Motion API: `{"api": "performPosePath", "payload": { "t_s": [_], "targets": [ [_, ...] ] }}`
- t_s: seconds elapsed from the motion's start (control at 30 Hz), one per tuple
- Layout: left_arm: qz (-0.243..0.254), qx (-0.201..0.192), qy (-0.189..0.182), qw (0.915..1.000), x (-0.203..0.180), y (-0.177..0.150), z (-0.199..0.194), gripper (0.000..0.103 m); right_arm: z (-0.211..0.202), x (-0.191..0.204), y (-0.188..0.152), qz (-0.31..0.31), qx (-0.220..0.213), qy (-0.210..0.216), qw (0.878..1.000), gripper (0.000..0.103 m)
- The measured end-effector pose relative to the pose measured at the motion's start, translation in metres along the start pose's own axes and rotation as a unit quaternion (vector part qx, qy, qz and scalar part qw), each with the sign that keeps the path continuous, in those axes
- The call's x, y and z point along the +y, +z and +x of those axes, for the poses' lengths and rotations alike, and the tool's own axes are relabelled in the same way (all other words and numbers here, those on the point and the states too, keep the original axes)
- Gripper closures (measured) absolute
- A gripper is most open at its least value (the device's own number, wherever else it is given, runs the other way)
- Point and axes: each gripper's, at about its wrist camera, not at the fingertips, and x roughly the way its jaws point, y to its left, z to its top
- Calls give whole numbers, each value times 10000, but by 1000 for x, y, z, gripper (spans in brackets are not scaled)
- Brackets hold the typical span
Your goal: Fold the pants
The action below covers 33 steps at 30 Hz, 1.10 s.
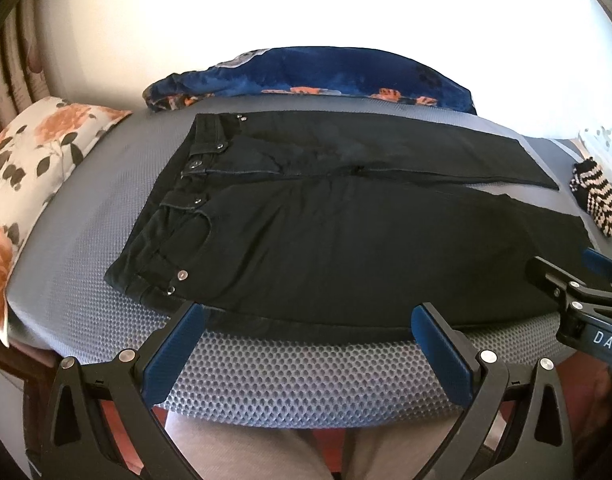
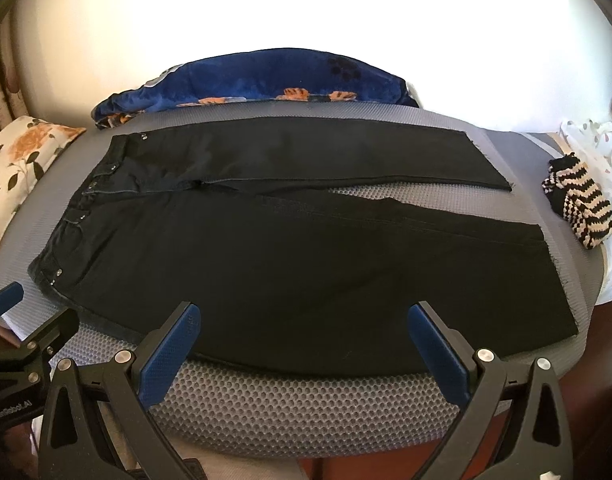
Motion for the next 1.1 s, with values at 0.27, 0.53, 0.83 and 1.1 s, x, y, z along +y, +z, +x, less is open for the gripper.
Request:
{"api": "performPosePath", "payload": {
  "t_s": [0.27,0.53,0.83,1.1],
  "targets": [
    [54,-2,58,10000,-2,0,-2,0,0,2,-2,-80,-7,-14,10000,0],
    [-49,-39,98,9999,2,6,-7,0,1,2,-2,-84,13,21,10000,0],
    [-16,-46,85,10000,0,14,-7,0,2,0,0,-63,20,20,10000,0],
    [-30,-59,-21,10000,4,22,1,0,1,-3,1,6,-140,33,9999,0]
  ]
}}
